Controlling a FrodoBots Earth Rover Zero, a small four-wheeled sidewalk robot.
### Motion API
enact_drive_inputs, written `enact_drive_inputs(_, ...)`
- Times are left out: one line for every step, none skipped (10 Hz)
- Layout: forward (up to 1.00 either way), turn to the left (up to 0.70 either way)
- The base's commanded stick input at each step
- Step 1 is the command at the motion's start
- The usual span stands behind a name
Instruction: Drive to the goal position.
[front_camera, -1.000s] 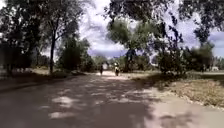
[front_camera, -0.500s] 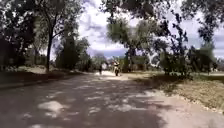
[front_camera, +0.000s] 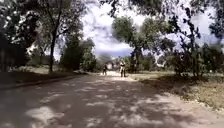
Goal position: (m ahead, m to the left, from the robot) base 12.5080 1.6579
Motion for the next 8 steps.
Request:
enact_drive_inputs(0.85, 0.20)
enact_drive_inputs(0.85, 0.05)
enact_drive_inputs(0.85, 0.00)
enact_drive_inputs(0.85, 0.00)
enact_drive_inputs(0.85, 0.00)
enact_drive_inputs(0.85, 0.00)
enact_drive_inputs(0.85, 0.00)
enact_drive_inputs(0.85, 0.00)
